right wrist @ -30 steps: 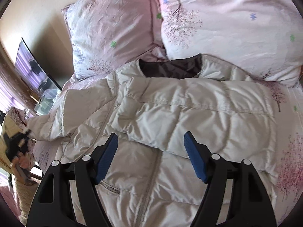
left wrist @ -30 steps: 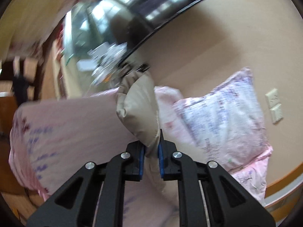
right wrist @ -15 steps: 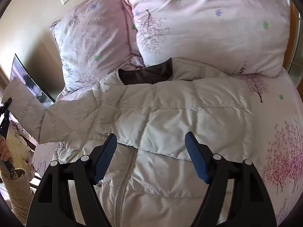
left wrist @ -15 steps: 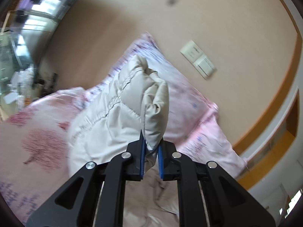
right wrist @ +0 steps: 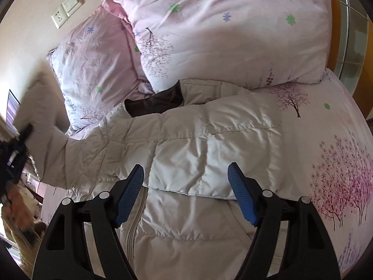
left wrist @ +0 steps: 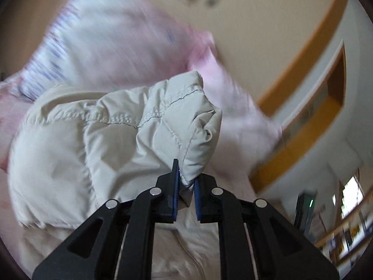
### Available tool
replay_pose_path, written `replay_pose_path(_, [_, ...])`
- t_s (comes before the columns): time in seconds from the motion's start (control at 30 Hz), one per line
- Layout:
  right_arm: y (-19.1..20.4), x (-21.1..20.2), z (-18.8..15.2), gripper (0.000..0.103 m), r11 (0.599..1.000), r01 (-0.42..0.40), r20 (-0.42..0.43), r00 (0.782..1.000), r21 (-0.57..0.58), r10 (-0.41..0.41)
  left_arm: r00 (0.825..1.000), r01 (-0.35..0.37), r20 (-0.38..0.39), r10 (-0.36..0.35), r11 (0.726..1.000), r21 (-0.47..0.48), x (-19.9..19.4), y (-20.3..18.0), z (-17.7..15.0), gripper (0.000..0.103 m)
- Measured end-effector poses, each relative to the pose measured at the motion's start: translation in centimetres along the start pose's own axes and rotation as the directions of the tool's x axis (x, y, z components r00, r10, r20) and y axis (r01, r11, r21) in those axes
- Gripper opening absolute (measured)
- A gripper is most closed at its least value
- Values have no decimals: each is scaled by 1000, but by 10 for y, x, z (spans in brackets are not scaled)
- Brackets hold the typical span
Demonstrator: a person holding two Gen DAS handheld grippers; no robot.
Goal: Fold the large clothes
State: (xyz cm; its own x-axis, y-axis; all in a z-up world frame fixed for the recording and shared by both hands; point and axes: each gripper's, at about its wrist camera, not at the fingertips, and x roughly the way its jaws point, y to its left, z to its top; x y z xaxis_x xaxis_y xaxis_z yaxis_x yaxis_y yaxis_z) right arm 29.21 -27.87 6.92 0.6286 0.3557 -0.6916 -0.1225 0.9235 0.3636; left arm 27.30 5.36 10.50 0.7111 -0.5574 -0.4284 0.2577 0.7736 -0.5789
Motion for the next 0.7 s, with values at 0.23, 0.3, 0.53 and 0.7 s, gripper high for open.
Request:
replay_pose_path(0.23, [-15, 12, 5, 76, 998, 16, -12, 1000, 54, -16, 941, 25, -337, -1, 997, 69, 100, -33, -59, 23])
replay_pose_path(0.3, [-16, 16, 5, 76, 998, 4, -24, 1000, 65, -3, 924, 47, -383, -13, 996, 81, 110, -36, -64, 46])
replay_pose_path(0.53, [-9, 32, 5, 75, 987, -125, -87, 987, 103, 135, 959, 97, -274, -73, 993, 73, 38, -19, -50, 90])
replay_pose_path(0.7, [4, 68, 1, 68, 969, -204, -191, 955, 137, 228, 966, -203, -135, 222, 969, 137, -25, 33, -40, 92])
